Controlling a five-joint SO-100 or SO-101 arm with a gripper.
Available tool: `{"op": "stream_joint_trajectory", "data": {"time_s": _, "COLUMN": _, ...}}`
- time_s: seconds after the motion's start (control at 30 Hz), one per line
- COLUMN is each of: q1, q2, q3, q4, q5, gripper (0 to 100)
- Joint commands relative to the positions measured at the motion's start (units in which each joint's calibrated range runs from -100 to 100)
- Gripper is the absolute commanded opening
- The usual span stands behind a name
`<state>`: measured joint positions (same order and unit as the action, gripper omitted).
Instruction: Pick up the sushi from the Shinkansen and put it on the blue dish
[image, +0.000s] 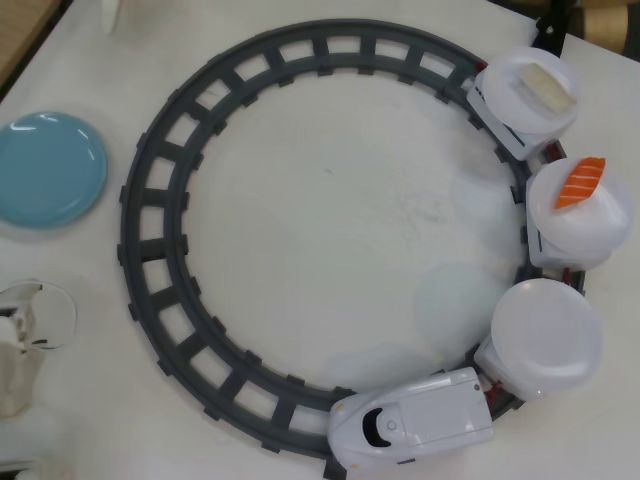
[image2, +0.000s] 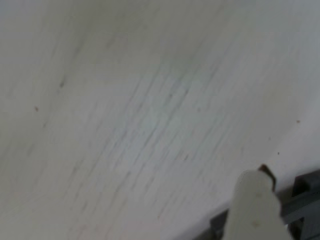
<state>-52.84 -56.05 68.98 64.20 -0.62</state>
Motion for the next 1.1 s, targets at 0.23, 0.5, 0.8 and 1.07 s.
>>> {"op": "stream_joint_trajectory", "data": {"time_s": 0.23, "q1": -0.2, "q2": -0.3, "q3": -0.4, "q4": -0.5, "q5": 0.2, "gripper": 25}}
{"op": "stream_joint_trajectory", "data": {"time_s": 0.5, "q1": 0.6, "q2": -0.3, "q3": -1.6, "q4": 0.0, "q5": 0.2, "gripper": 25}}
{"op": "stream_joint_trajectory", "data": {"time_s": 0.8, "q1": 3.8, "q2": 0.5, "q3": -15.0, "q4": 3.9, "q5": 0.2, "gripper": 25}}
{"op": "stream_joint_trajectory", "data": {"time_s": 1.07, "q1": 15.9, "q2": 16.5, "q3": -38.8, "q4": 16.8, "q5": 0.2, "gripper": 25}}
